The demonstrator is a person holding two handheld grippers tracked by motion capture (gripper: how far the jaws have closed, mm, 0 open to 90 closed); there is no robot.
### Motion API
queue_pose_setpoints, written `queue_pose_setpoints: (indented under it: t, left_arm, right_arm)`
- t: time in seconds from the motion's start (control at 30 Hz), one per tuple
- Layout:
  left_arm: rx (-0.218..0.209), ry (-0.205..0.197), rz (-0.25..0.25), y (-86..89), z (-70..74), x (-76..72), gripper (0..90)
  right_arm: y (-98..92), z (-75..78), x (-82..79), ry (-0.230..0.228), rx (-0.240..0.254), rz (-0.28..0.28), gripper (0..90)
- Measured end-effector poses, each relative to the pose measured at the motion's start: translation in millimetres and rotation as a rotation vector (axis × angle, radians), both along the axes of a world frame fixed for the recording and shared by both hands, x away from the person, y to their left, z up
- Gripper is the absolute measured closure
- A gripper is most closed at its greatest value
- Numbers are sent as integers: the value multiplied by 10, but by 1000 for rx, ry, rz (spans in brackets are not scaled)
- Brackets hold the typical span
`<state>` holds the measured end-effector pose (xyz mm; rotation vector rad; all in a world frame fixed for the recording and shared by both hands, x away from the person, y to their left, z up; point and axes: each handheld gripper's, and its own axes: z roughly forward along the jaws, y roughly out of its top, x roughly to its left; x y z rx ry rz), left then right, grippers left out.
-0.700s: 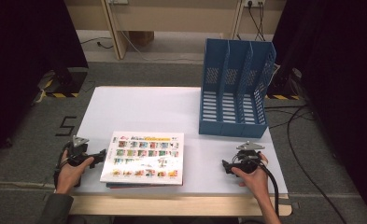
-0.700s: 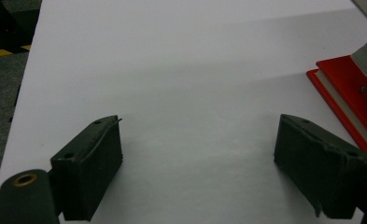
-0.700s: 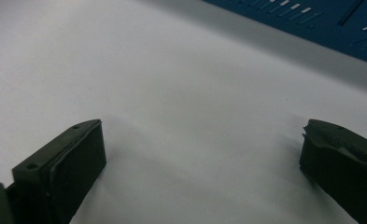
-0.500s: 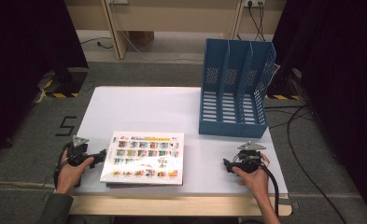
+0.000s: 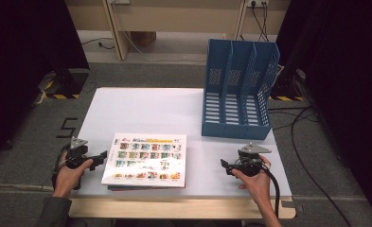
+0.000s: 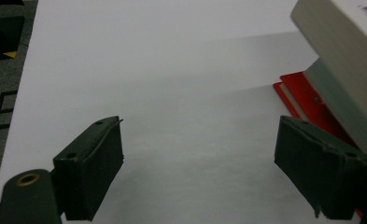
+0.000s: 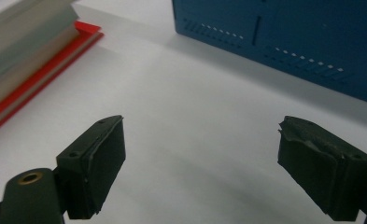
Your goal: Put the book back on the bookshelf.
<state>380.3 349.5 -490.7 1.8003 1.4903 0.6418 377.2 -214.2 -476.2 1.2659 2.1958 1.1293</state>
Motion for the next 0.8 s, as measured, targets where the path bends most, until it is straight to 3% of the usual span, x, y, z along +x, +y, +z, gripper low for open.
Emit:
queue_pose_setpoints:
  t: [0.13, 0.27, 0.43, 0.5, 0.7, 0.8]
  left_arm:
    - [2, 0, -28, -41, 60, -27, 150]
    - [20, 3, -78, -122, 112, -42, 150]
    - [23, 11, -93, -119, 145, -59, 162]
    - [30, 11, -107, -132, 169, -67, 193]
    - [93, -3, -143, -242, 226, -112, 404]
    - [101, -7, -142, -262, 232, -119, 438]
  right_arm:
    - [63, 48, -44, -3, 33, 20, 160]
    - [145, 110, -71, -20, 11, 42, 166]
    - [245, 149, -113, -15, 33, 84, 174]
    - [282, 157, -128, -9, 49, 97, 175]
    - [400, 199, -143, -13, 66, 136, 177]
    - [442, 207, -144, -12, 71, 145, 178]
